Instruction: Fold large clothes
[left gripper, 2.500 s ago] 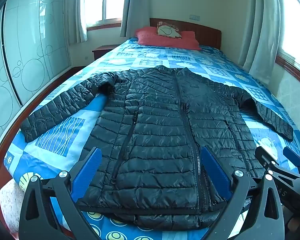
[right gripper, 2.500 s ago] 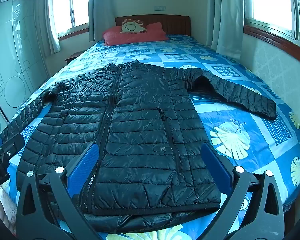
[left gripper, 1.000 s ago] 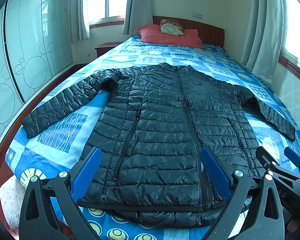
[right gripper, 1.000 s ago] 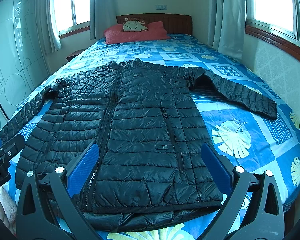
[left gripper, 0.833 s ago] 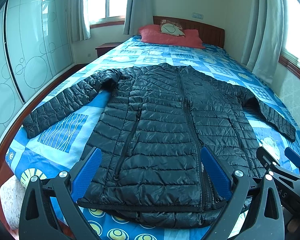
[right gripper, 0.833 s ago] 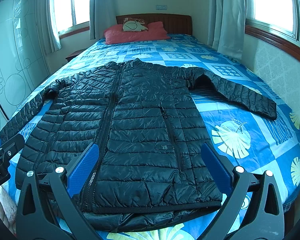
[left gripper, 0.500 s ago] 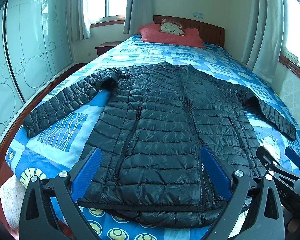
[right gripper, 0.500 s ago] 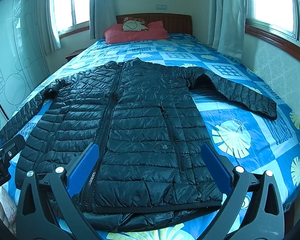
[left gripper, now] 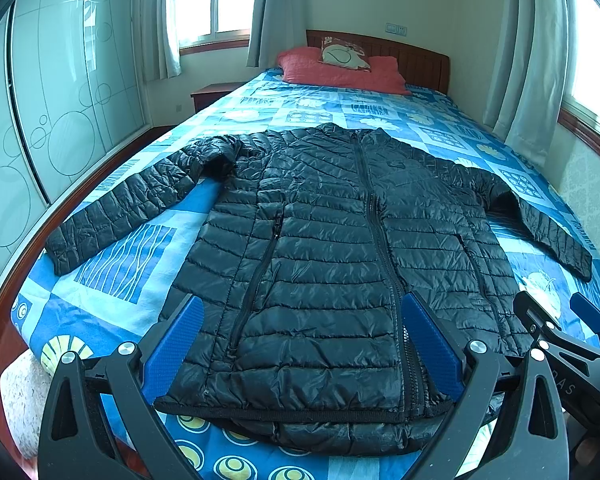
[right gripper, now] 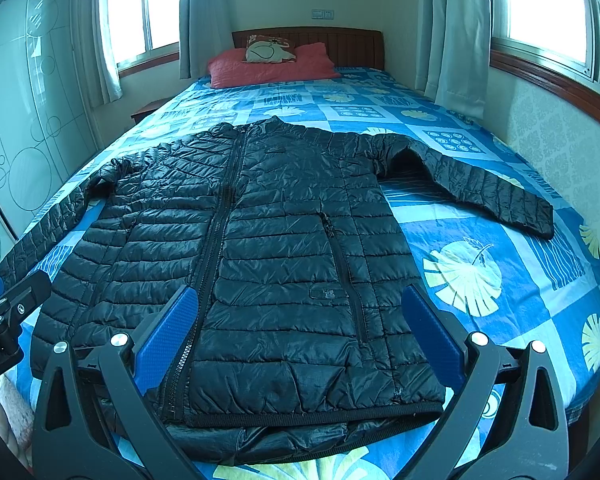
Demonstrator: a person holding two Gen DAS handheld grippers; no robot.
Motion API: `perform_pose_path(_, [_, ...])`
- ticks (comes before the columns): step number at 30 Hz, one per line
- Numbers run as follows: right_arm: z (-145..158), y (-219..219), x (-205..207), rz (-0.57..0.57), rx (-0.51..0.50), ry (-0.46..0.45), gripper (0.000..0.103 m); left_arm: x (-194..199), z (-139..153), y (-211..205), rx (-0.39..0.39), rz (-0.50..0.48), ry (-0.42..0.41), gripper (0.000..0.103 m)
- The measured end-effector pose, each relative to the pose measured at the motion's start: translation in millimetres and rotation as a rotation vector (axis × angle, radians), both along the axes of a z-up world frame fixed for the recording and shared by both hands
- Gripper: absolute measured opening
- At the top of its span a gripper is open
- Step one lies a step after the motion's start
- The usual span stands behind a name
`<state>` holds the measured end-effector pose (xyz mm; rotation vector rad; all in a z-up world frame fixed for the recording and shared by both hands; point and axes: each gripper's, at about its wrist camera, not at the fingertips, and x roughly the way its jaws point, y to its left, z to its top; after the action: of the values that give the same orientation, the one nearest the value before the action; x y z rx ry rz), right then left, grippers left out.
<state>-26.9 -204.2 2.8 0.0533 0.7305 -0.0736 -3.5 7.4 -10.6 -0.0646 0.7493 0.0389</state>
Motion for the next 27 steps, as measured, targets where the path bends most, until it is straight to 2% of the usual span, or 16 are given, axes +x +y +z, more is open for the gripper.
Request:
perform_pose_path(21, [-1.2,2.9,1.4,0.003,0.001,0.001,0.101,0.1,-2.7,-2.5,0.000,0.000,0.007,0.098])
perform_pose_path(27, [-10.2,7.3,4.0,0.006,0.018,0.013,0.101,6.2,-8.6,0.5,-0.015,-0.006,0.022,0.098])
